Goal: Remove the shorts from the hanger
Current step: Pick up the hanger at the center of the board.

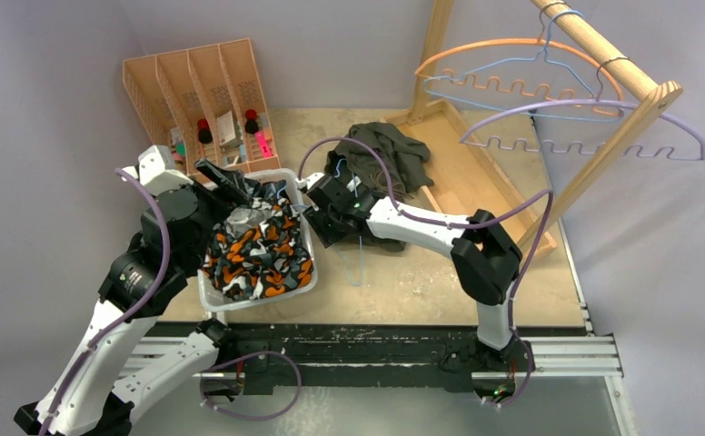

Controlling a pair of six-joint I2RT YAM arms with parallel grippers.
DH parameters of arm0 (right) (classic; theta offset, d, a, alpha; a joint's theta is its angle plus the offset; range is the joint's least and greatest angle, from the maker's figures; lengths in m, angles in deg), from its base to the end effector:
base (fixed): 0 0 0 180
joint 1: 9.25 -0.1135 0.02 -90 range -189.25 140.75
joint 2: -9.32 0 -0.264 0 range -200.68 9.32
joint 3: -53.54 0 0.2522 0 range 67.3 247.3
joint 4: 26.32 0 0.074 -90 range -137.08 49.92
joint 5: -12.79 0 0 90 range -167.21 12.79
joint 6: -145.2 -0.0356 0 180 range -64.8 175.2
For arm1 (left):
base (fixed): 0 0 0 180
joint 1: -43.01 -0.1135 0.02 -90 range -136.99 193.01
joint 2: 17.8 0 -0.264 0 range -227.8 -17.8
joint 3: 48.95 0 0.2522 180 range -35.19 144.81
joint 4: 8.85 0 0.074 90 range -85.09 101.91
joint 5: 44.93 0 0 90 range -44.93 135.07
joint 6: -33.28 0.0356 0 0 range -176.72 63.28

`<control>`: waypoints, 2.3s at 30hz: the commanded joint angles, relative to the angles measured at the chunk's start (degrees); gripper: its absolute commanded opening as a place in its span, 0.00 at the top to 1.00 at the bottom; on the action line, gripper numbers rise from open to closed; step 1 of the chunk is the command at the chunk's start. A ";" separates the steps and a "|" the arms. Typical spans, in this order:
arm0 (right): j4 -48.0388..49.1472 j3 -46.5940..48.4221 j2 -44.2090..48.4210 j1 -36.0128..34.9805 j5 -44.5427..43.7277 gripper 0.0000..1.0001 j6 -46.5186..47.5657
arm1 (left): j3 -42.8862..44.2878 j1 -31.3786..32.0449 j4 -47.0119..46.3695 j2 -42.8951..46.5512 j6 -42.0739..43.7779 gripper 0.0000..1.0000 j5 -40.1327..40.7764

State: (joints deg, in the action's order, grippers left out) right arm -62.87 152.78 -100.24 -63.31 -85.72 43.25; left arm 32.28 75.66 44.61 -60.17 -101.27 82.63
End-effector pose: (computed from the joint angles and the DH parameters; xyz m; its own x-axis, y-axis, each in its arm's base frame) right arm 0.2573 0.3460 0.2374 -0.5726 -0.4409 -0.6912 -0.6366 0.7704 0.0359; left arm 0.1130 -0.0466 0.4239 -0.1028 -0.5946 -0.7974 -0.1981 0.7979 -0.5694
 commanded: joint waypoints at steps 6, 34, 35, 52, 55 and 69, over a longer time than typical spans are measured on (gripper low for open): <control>3.15 0.97 3.35 -1.32 -8.02 0.86 -2.26 | 2.29 -0.04 -0.07 -0.22 -0.75 0.24 1.15; 16.14 -0.47 22.26 0.37 4.50 1.00 -13.59 | 0.41 -0.04 -6.75 -6.33 -4.34 0.19 -10.05; 16.15 -0.52 22.32 0.41 4.69 1.00 -13.83 | -0.03 -0.04 -8.90 -7.79 -4.60 0.19 -12.05; 20.04 -3.38 24.00 0.36 7.80 1.00 -17.31 | 4.14 -0.04 -19.68 -20.66 -3.40 0.40 -9.94; 20.59 -3.77 24.29 0.42 7.93 1.00 -17.41 | 6.08 -0.04 -20.25 -22.33 -1.75 0.48 -8.35; 21.32 -2.84 24.92 0.38 8.19 1.00 -16.81 | 9.22 -0.04 -19.75 -26.08 6.80 0.77 -14.64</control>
State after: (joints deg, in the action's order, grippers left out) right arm -45.29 148.69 -78.23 -62.96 -77.66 26.25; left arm 38.77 75.64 26.23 -87.64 -99.31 70.22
